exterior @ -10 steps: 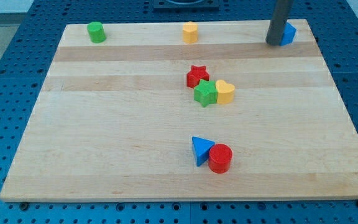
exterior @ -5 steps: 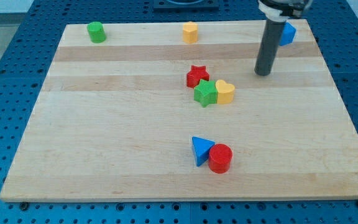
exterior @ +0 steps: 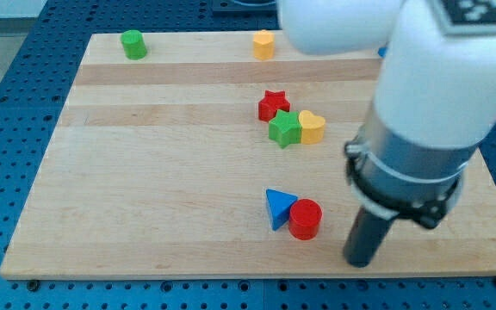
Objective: Push the blue triangle to the center left
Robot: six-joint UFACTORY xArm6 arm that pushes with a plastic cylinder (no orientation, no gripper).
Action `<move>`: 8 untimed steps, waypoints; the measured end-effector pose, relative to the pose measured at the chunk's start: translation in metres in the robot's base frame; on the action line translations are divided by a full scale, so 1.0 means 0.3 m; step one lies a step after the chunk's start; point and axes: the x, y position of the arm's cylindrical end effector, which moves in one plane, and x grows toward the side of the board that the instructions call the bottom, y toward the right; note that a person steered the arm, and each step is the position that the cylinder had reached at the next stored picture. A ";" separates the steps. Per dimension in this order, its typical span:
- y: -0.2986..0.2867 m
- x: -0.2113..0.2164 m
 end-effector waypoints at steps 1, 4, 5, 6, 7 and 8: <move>-0.103 0.001; -0.199 -0.117; -0.252 -0.153; -0.302 -0.175; -0.296 -0.195; -0.292 -0.242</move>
